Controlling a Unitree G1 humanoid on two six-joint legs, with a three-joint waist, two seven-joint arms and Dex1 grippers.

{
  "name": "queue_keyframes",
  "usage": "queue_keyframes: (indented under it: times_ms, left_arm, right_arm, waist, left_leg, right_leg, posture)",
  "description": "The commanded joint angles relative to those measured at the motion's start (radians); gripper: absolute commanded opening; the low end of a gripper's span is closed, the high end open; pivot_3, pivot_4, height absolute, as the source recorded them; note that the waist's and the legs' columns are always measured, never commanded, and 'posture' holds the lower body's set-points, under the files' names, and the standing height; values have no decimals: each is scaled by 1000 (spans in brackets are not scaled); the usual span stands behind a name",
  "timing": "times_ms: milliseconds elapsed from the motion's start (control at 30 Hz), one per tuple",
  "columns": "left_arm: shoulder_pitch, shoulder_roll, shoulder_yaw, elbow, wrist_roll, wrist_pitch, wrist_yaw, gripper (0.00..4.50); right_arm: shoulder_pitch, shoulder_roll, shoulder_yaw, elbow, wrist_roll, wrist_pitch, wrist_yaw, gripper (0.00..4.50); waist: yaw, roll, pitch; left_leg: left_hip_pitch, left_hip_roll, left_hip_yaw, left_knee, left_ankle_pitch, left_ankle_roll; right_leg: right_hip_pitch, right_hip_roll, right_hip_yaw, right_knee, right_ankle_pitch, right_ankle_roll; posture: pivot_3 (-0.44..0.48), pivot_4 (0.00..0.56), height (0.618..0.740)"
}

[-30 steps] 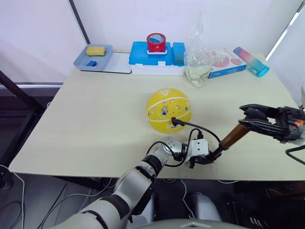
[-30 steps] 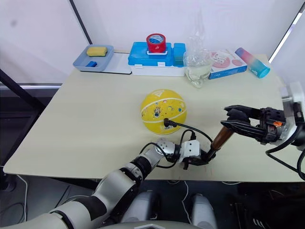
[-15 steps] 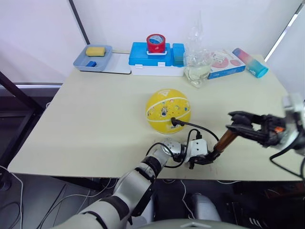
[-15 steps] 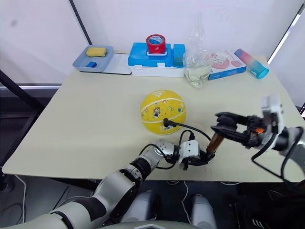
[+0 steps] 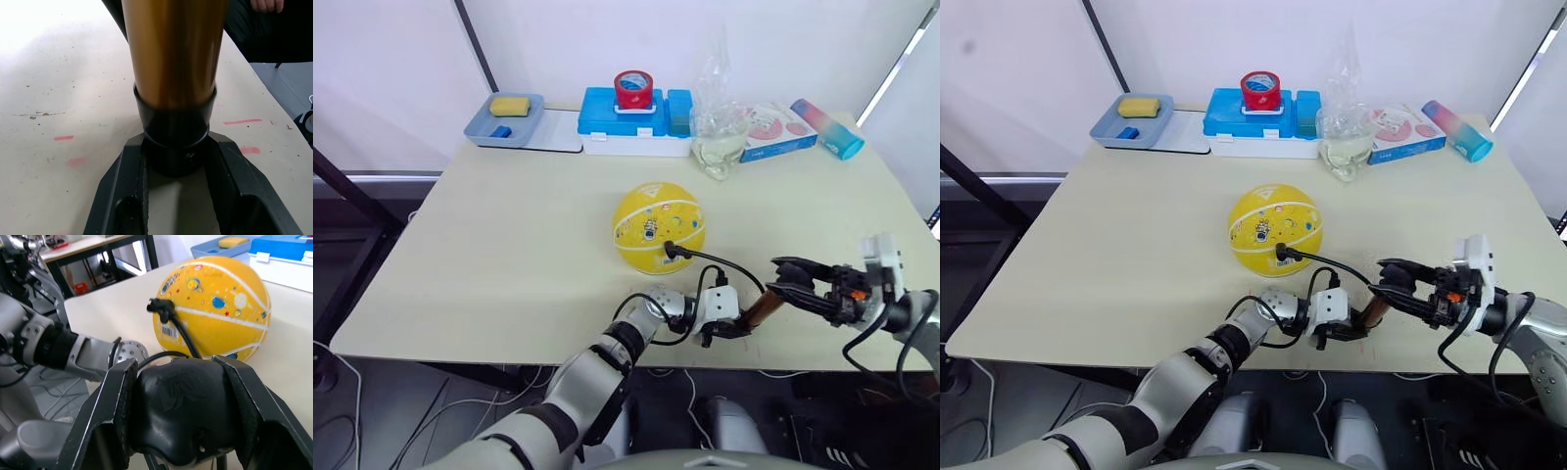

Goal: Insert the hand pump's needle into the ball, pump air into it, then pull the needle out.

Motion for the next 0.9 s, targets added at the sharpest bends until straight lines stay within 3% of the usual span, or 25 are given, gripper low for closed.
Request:
queue_keyframes:
  times_ms: [33, 333, 533, 667, 900]
  left_arm:
    - [44, 17, -61, 57, 67, 24, -40, 1131]
    - [42, 23, -63, 58, 69, 19, -46, 1131]
    - [54, 31, -66, 56, 71, 11, -47, 1131]
    - [65, 33, -72, 54, 76, 2, -42, 1131]
    - [65, 32, -73, 53, 77, -6, -12, 1131]
  right_arm:
    - [-67, -90, -177, -50, 123, 69, -17, 1921]
    - [-172, -223, -332, -32, 298, 235, -43, 1921]
    - [-208, -245, -334, -56, 380, 337, -111, 1921]
    - [-118, -217, -267, -89, 295, 334, -98, 1921]
    - [17, -147, -36, -85, -23, 122, -45, 1921]
  waist:
    - [0, 3, 2]
    - [-1, 3, 3]
    - [-1, 3, 3]
    - [-1, 2, 2]
    - [-2, 0, -1]
  left_leg:
    - [0, 0, 0, 0, 0, 0]
    - [-1, 0, 0, 0, 0, 0]
    - [-1, 0, 0, 0, 0, 0]
    - [0, 0, 0, 0, 0, 0]
    - [1, 0, 0, 0, 0, 0]
  right_leg:
    - [0, 0, 0, 0, 0, 0]
    - [0, 0, 0, 0, 0, 0]
    - [0, 0, 0, 0, 0, 0]
    - [0, 0, 0, 0, 0, 0]
    - [0, 0, 0, 0, -2, 4]
  posture:
    - [0, 150, 739]
    - [0, 150, 739]
    - [0, 150, 739]
    - [0, 150, 739]
    - [0, 150, 739]
